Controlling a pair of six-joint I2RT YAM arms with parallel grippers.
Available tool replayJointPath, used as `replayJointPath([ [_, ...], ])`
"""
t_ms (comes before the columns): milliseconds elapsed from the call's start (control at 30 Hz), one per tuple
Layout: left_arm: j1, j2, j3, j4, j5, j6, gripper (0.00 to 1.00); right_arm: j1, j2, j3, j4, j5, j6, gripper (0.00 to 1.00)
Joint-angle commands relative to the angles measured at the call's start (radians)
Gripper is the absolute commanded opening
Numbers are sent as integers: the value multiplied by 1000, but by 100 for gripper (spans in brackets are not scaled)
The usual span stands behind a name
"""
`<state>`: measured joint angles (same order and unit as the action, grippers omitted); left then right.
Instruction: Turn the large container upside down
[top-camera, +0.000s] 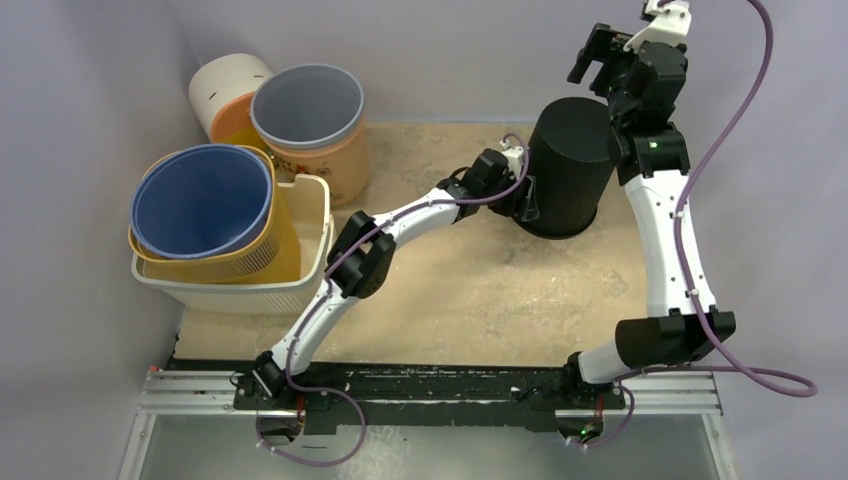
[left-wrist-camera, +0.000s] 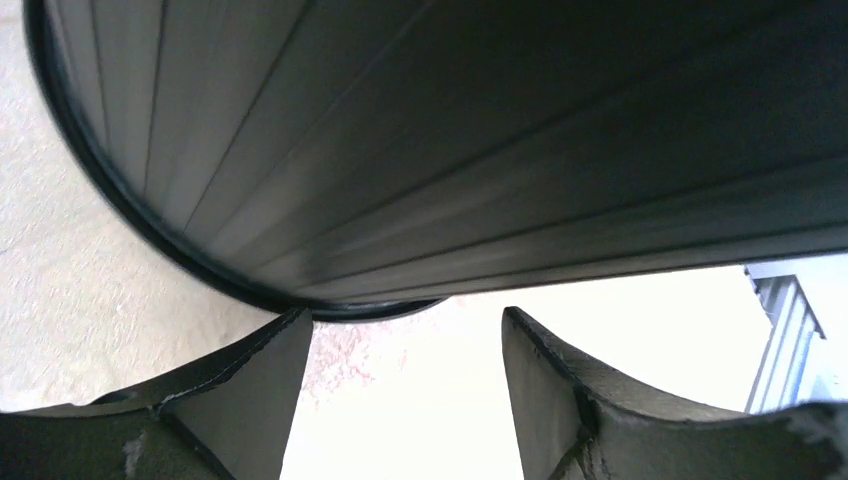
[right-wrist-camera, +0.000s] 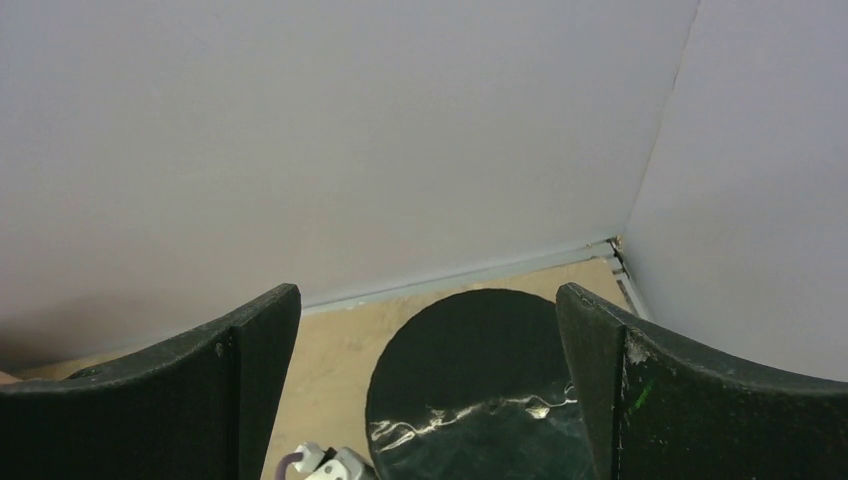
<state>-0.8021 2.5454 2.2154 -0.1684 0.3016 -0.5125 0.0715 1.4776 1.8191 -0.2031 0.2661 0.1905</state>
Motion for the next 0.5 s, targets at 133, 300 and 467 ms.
replayJointPath([
  [133,50,-343,-182,-171,-259,112,68,-1,-128,-202,26,-94,72,100],
  [300,108,-589,-335,-305,-431,169,68,16,-272,-384,-70,-38,128,100],
  [467,148,-779,-429,-365,-499,218,68,33,-380,-509,-161,-13,171,100],
])
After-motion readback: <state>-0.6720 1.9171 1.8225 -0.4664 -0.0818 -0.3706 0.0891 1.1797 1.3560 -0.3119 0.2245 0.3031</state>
